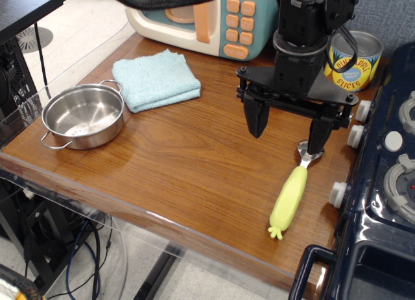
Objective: Pick up the spoon and move it to the bottom right
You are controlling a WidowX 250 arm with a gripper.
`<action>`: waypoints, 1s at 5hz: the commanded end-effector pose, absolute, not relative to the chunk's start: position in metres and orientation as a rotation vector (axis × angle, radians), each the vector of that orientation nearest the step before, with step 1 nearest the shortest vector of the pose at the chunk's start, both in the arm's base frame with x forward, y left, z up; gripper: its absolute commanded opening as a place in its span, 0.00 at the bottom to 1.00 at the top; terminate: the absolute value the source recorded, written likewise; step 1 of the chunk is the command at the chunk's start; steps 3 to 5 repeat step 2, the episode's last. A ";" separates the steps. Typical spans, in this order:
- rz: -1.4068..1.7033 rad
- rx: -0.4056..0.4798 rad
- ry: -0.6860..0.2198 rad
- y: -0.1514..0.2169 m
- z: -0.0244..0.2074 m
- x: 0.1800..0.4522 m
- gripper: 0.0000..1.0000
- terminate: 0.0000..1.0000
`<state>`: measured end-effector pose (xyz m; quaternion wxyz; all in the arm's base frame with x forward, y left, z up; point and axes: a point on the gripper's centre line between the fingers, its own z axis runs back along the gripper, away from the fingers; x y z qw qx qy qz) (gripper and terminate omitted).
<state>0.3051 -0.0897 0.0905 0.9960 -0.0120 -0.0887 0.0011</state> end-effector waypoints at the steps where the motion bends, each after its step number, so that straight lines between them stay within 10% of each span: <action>1: 0.006 -0.036 -0.217 -0.087 0.103 0.304 1.00 0.00; 2: 0.006 -0.036 -0.217 -0.087 0.103 0.304 1.00 1.00; 5: 0.006 -0.036 -0.217 -0.087 0.103 0.304 1.00 1.00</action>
